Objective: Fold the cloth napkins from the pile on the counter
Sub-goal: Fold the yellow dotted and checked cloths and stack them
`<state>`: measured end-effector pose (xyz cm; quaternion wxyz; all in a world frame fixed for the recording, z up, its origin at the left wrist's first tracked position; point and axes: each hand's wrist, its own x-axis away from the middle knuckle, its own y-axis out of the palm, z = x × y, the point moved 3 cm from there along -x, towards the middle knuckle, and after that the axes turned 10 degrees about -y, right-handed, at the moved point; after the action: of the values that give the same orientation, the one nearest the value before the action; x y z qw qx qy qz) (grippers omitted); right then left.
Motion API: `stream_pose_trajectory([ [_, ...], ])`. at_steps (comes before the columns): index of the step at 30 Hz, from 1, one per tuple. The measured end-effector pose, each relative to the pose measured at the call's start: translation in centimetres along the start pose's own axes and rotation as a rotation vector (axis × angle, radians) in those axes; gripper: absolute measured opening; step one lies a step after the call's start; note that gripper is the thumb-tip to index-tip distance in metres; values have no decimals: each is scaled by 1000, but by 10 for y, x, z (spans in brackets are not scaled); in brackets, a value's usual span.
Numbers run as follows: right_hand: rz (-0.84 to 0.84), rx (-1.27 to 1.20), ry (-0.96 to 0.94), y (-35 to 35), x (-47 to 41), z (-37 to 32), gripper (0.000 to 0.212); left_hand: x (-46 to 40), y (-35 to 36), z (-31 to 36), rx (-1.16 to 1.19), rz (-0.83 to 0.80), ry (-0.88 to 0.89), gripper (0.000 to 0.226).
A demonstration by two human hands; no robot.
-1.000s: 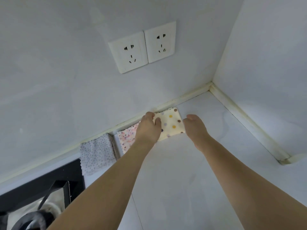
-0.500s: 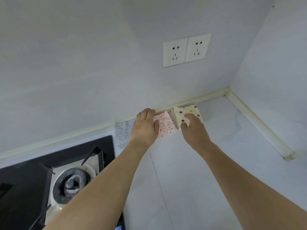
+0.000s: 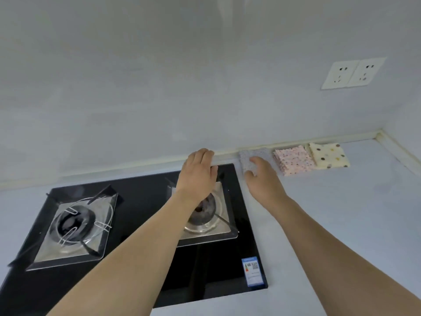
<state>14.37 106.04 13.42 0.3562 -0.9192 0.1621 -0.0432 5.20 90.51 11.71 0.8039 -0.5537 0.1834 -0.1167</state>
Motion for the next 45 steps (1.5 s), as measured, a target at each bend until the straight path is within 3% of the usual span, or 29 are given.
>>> stream_pose_trajectory([
  [10,-111,-43,-139,86,17,-111,49,61,-75,-131,-40,67,-167,42],
  [20,-198,15,-201,225,39,-250,50,106,-145,-308,24,91,-247,44],
  [30,-368,70,-326,350,39,-352,48,171,-190,-475,28,91,-491,44],
  [38,-562,100,-456,498,79,-445,48,243,-211,-626,76,42,-658,39],
  [45,-716,188,-454,630,105,-468,46,306,-194,-770,67,-153,-722,35],
])
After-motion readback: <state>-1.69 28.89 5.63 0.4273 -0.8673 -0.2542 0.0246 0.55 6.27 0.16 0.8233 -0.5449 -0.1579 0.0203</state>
